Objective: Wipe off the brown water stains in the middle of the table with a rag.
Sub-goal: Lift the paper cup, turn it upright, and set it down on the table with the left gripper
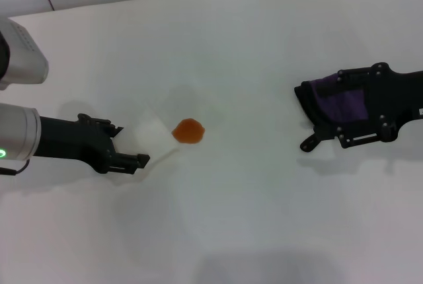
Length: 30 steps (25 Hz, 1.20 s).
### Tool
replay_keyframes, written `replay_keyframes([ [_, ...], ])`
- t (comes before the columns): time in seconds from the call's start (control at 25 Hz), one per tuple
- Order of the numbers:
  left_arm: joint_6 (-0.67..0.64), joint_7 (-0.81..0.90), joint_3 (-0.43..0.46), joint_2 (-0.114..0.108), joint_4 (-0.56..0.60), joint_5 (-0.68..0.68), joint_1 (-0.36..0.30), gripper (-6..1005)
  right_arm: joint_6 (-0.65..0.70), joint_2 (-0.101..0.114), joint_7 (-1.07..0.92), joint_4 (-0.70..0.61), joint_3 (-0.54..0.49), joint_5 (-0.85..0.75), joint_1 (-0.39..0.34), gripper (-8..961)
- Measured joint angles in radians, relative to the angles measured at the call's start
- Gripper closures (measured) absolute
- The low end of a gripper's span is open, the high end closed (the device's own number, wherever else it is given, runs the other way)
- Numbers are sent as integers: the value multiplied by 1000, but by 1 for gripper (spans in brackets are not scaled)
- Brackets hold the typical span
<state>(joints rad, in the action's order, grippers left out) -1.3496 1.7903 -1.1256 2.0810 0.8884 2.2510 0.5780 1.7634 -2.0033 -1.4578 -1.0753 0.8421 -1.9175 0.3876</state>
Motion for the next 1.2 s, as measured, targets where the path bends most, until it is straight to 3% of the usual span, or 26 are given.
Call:
replay_keyframes([
  [0.44, -41, -34, 11, -3, 16, -78, -16, 334, -1, 0, -3, 0, 0, 0, 2, 228],
  [0.84, -48, -143, 39, -5, 88, -229, -130, 403, 1, 0, -5, 0, 0, 0, 2, 231],
  [1.0, -46, -267, 53, -2, 60, -308, -175, 426, 1, 0, -6, 0, 1, 0, 6, 232],
  [1.2, -48, -411, 77, -4, -35, -393, -186, 461, 0, 0, -10, 0, 12, 0, 13, 233],
])
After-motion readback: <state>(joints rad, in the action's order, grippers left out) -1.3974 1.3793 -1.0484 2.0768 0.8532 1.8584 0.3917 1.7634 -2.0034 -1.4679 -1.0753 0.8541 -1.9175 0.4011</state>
